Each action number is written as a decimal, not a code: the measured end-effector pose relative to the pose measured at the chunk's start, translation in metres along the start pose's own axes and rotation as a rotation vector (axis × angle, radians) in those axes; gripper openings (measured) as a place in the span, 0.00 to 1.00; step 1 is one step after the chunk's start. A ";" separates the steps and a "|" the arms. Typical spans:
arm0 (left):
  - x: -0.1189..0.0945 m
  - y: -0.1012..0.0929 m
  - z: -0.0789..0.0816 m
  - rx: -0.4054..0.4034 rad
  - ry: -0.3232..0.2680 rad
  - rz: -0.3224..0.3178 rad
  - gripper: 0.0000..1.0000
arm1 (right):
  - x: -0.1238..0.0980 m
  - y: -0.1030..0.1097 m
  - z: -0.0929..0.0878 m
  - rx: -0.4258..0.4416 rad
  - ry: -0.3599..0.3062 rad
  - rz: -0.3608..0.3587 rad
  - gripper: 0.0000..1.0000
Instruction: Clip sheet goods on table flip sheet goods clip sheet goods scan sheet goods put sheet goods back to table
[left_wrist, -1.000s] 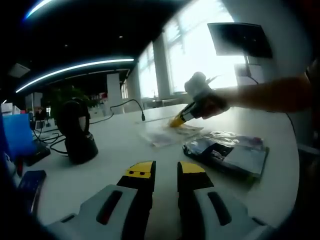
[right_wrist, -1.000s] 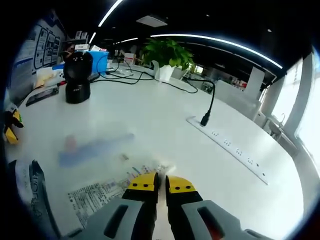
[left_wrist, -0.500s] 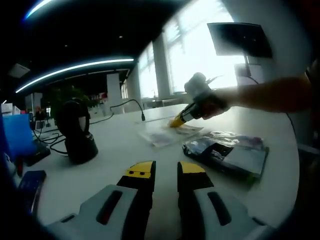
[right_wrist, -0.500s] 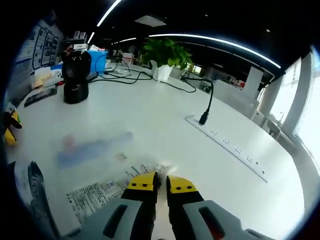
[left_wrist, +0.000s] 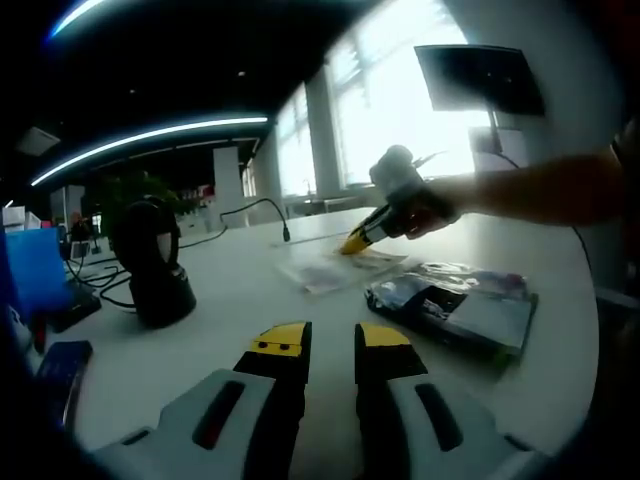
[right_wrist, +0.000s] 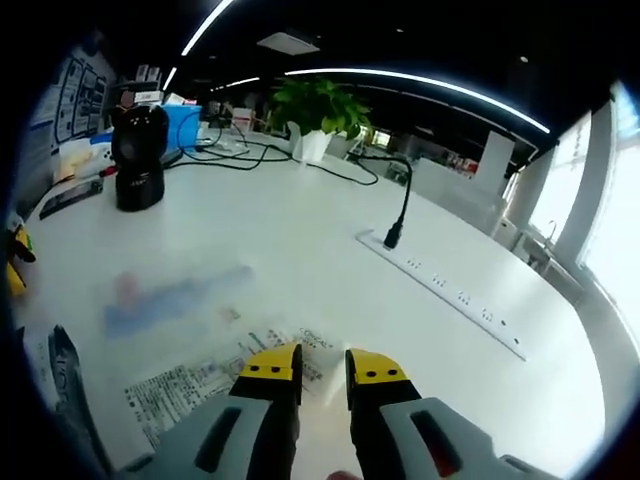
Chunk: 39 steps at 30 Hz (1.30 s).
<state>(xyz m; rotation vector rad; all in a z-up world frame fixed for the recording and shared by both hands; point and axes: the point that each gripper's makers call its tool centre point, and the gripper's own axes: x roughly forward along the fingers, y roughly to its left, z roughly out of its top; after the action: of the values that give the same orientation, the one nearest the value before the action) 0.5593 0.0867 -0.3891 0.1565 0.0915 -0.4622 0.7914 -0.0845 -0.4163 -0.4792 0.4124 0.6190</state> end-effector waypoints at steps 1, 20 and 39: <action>0.000 0.000 0.000 0.000 0.000 0.000 0.11 | 0.000 -0.001 0.000 0.000 0.001 -0.003 0.15; 0.000 0.000 0.000 0.002 0.000 0.001 0.11 | -0.019 -0.009 0.019 0.151 -0.050 -0.051 0.20; 0.000 0.000 0.000 0.006 0.001 0.002 0.11 | -0.039 0.005 0.035 0.140 -0.073 -0.028 0.00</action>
<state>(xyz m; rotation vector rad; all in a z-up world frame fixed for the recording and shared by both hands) 0.5596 0.0867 -0.3891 0.1629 0.0908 -0.4602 0.7670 -0.0801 -0.3696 -0.3274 0.3759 0.5743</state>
